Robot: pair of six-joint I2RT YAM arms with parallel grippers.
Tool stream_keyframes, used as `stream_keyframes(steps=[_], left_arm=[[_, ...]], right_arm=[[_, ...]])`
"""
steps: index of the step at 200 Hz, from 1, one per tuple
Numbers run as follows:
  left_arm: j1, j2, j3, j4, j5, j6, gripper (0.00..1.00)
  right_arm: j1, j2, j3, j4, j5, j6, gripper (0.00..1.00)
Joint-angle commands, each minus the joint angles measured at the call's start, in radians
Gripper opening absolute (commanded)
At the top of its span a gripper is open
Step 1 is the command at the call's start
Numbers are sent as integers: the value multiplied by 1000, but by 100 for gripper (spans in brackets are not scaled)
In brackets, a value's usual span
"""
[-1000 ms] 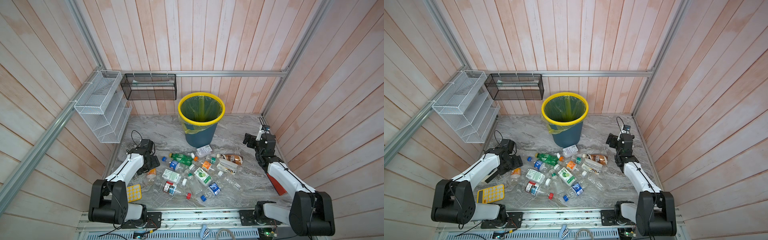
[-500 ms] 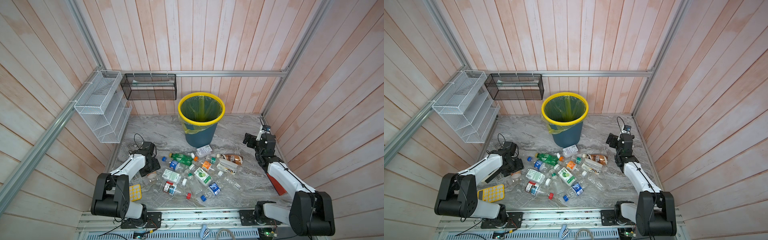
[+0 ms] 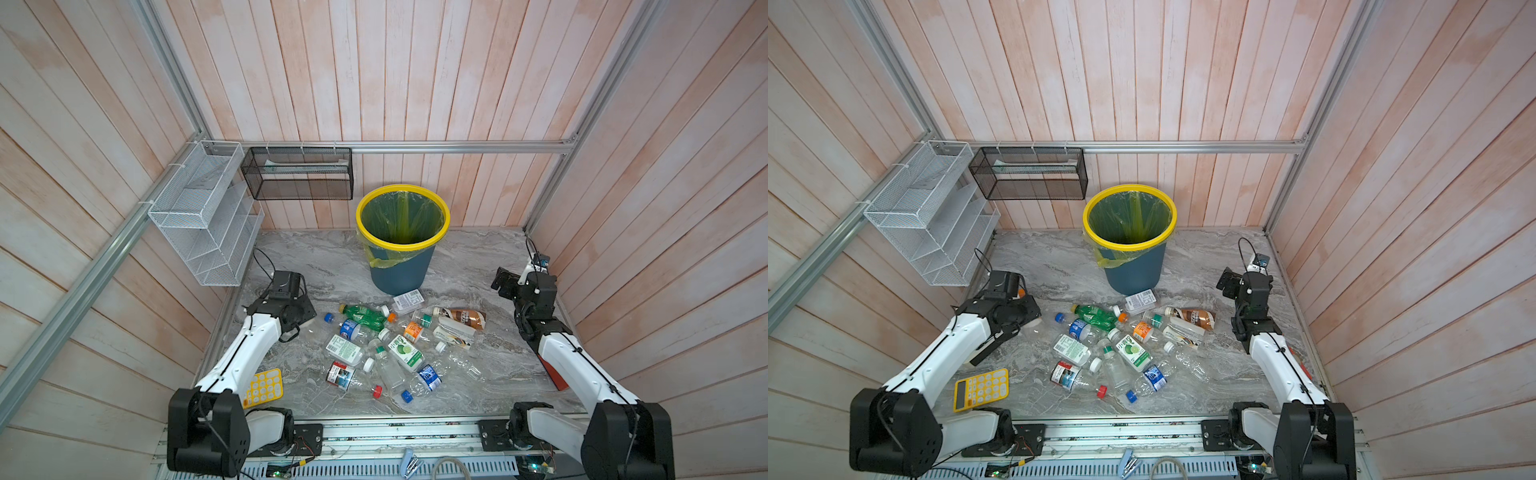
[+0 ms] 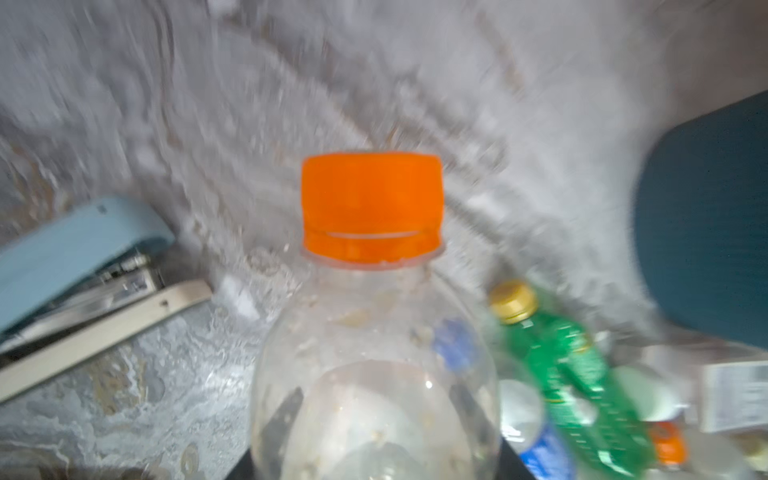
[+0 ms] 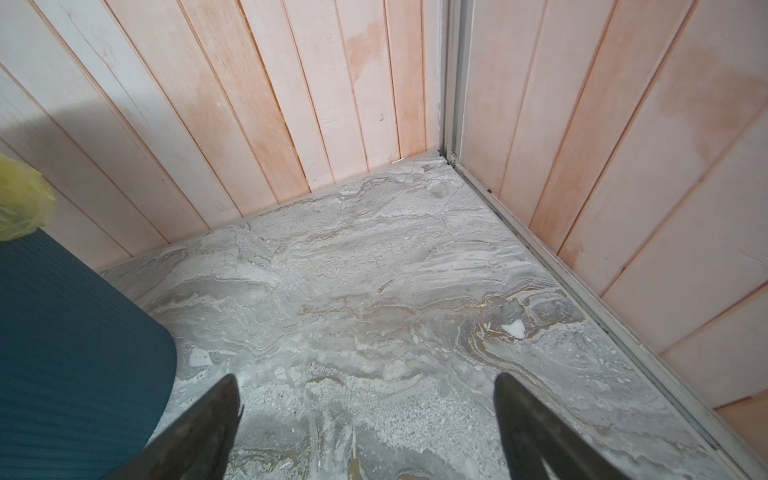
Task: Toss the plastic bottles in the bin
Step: 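Reach the left gripper down and grasp the orange-cap clear bottle, then lift the orange-cap bottle over the bin and open the left gripper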
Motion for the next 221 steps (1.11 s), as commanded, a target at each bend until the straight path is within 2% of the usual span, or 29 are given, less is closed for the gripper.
stream_keyframes(steps=[1,19,42,72,102,124,138,153,189,221], left_arm=[[8,-88,154,129,-77,32,50],[8,-95,276,217,-80,86,49],[-11,-53,402,387,-3,125,46],[-144,98,579,525,30,199,47],[-290,403,909,330,87,265,53],[-343,629,1211,91,113,276,66],[-367,690,1336,15,84,299,80],[-386,656,1317,68,43,324,100],[-412,461,1021,343,22,361,100],[-420,370,873,398,-29,381,100]], right_arm=[[-12,-45,-29,16,45,15,96],[-14,-76,-39,27,37,25,96],[-15,-113,-50,32,-4,28,95],[-15,-150,-53,24,-66,27,95],[-15,-156,-31,-2,-118,24,95],[-14,-169,-7,-35,-127,10,95],[-15,-185,5,-62,-114,-10,95],[-15,-203,5,-85,-95,-20,95],[-14,-205,0,-130,-106,2,95],[-15,-197,3,-140,-113,17,96]])
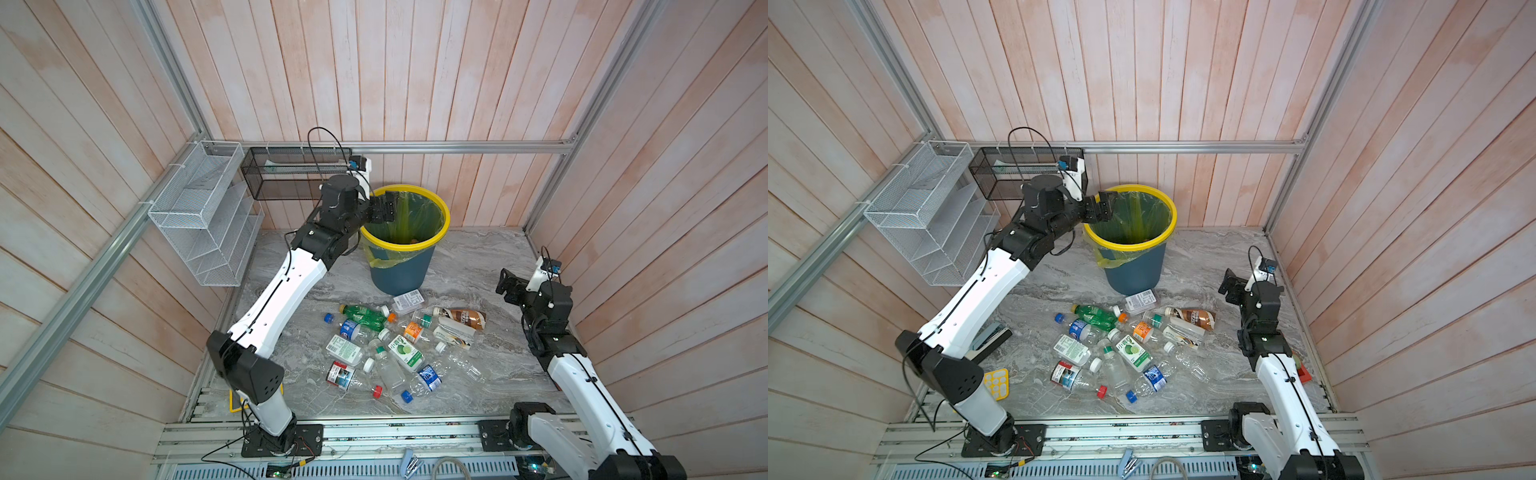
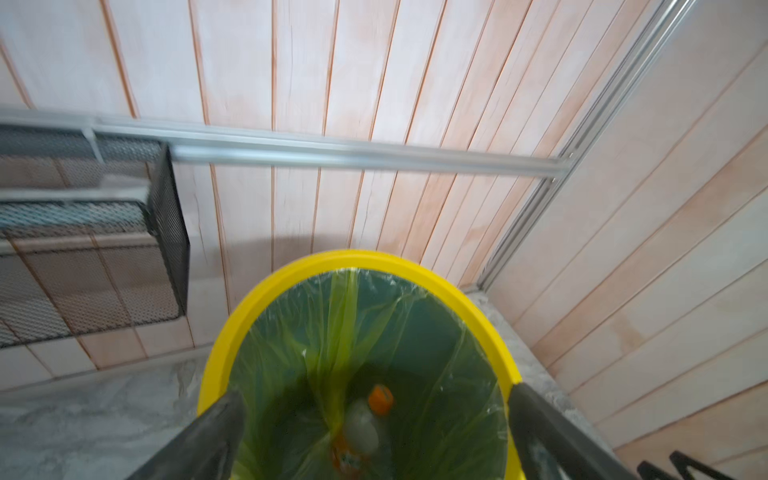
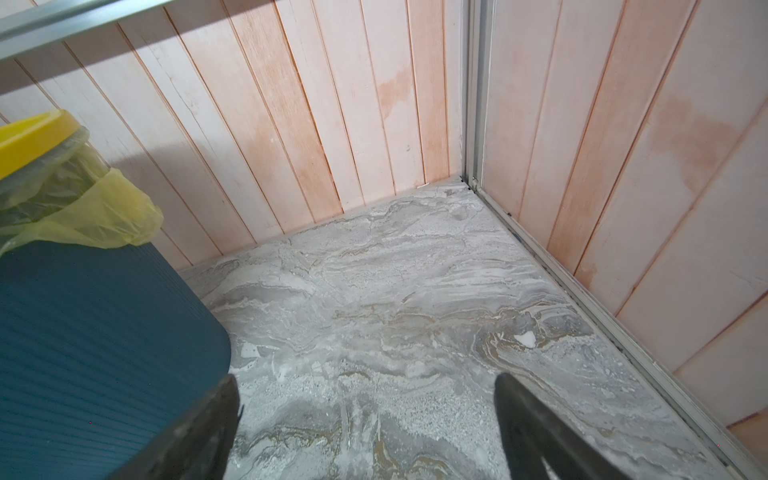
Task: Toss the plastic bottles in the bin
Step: 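Lift the orange-cap bottle over the bin and open the left gripper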
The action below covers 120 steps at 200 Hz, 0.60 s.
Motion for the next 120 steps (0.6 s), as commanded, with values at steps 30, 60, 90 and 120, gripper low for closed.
stream_keyframes(steps=[30,60,90,120], left_arm=[[-10,-112,-164,144,-40,65,100],[-22,-140,-210,124,-62,85,100],[-28,-200,-310,124,-97,67,100],[-29,-294,-455,126,-127,8,100]], right_arm=[[-4,31,43,-71,-11,34,96],[-4,50,47,-108,-52,61,96],[-1,35,38,-149,-95,74,100],[16,-4,22,-194,-145,87,98]])
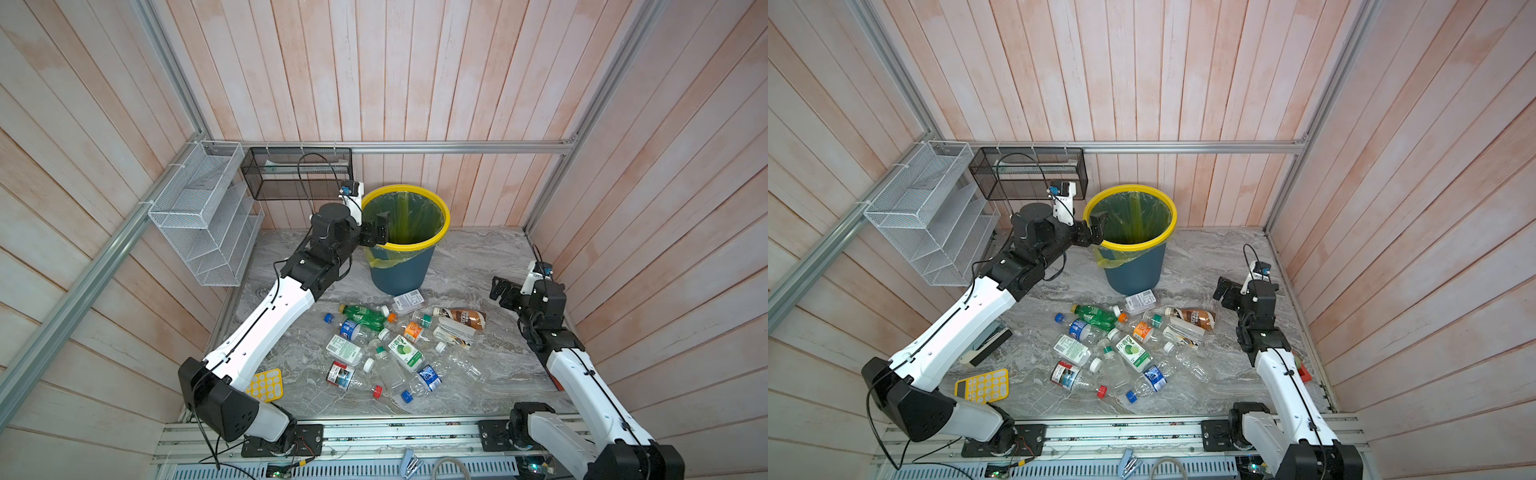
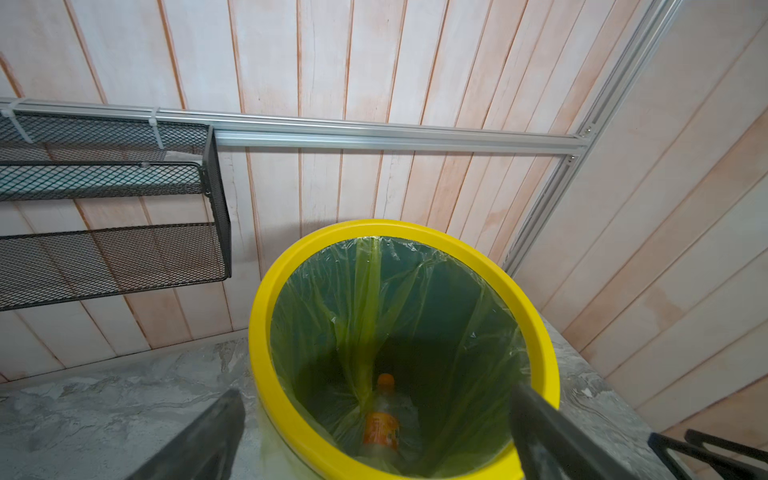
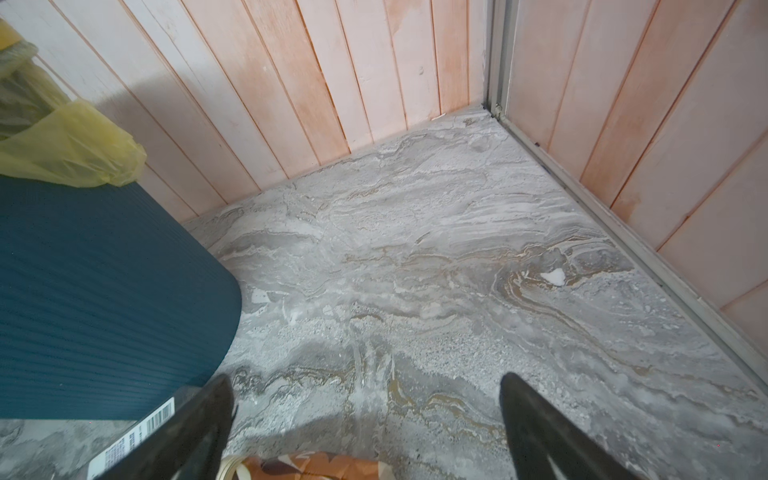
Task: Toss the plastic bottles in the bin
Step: 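Lift the orange-cap bottle over the bin and open the left gripper, then reach the right gripper across and grasp the red-label water bottle while the left arm withdraws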
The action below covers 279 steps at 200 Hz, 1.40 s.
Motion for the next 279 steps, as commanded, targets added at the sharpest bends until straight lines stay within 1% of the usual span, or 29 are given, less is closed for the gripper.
stream_keyframes(steps=[1,22,45,74,104,107,134,154,171,189,208,227,246,262,279], left_arm=[[-2,-92,-80,-1,-46,-45,100],[-4,-167,-185,-10,-56,-82,100],[-10,-252,-288,-28,-75,-116,100],[-17,-359,-419,-57,-90,-166,100],[-21,-471,-556,-84,-123,-230,100],[-21,-482,-569,-86,-127,-239,100],[-21,-561,-671,-118,-171,-286,100],[-21,-598,-722,-144,-202,-313,100],[-18,-618,-760,-161,-238,-339,100],[0,-630,-786,-181,-260,-371,100],[47,-637,-809,-203,-237,-393,100],[136,-648,-839,-210,-170,-409,100],[215,-668,-869,-213,-114,-419,100],[266,-679,-885,-222,-83,-422,100],[297,-685,-896,-235,-69,-422,100]], right_arm=[[17,-42,2,-62,-57,24,98],[46,-80,-11,-106,-66,36,95],[102,-112,-29,-140,-60,44,93],[204,-144,-55,-175,-37,75,89],[392,-179,-61,-166,48,104,87],[431,-181,-61,-162,56,105,87],[637,-155,-48,-124,137,117,85],[816,-84,-19,-88,233,107,84],[965,15,24,-43,291,82,84],[1105,149,92,-2,303,44,84],[1220,303,185,5,281,-13,84],[1295,458,286,-18,242,-56,83],[1346,589,380,-62,220,-89,83],[1363,671,442,-96,177,-104,83],[1368,741,495,-131,154,-119,83]])
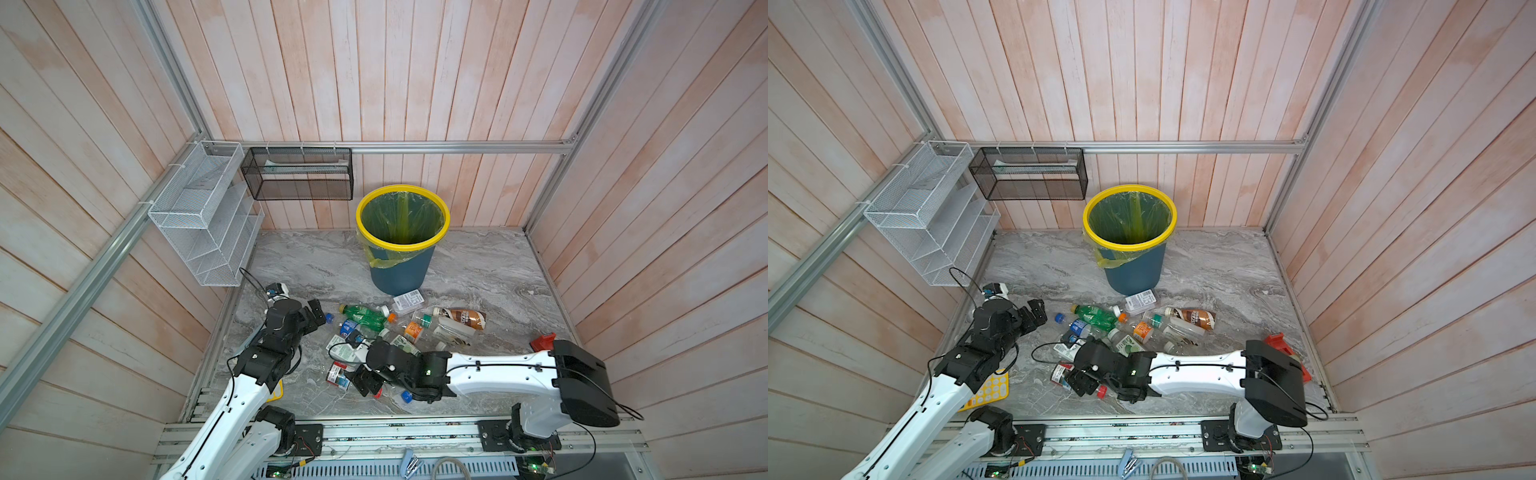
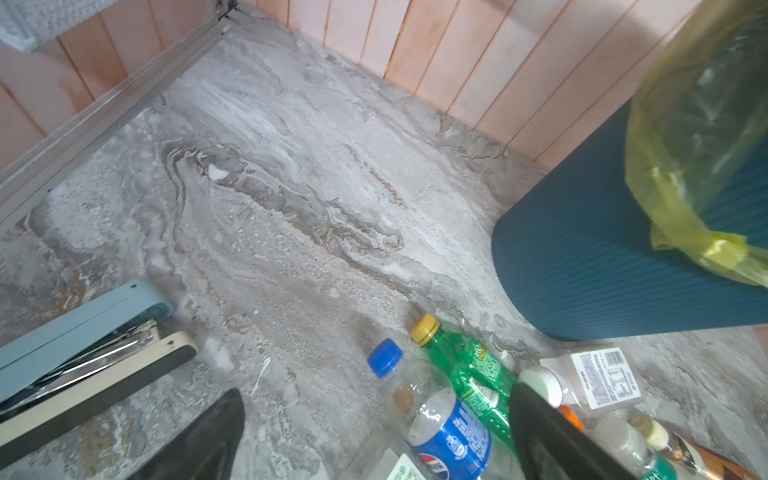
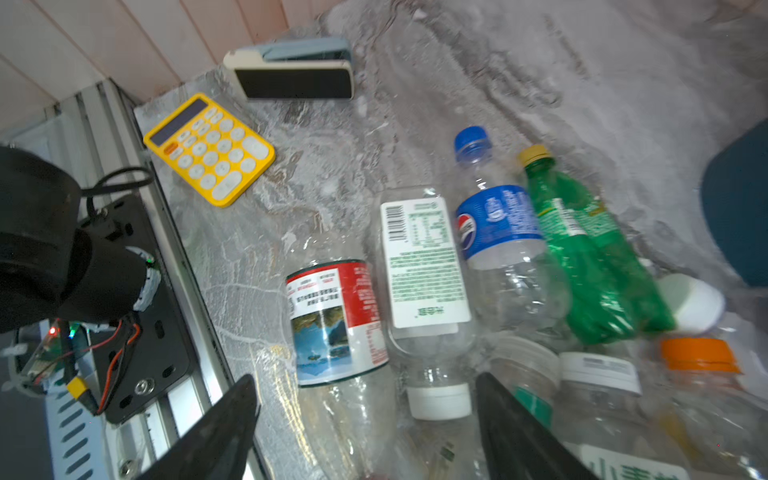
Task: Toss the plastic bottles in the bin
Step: 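Reach the right gripper across and grasp the red-label water bottle while the left arm withdraws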
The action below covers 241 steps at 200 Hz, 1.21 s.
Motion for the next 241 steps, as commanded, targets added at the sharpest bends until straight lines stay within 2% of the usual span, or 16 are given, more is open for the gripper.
stream_keyframes(steps=[1,55,146,191,241], left_arm=[[38,-19,-24,-27,58,-16,100],[66,-65,-34,-71,65,-11,100],[68,-114,-31,-113,65,-37,100],[67,-120,-30,-124,57,-46,100],[67,-112,-12,-133,42,-45,100]], right_arm=[[6,73,67,-81,-45,-49,83],[8,217,182,-207,-69,-97,80],[9,315,245,-270,-143,-151,76],[8,345,261,-266,-172,-176,65],[8,368,272,-256,-215,-207,69]])
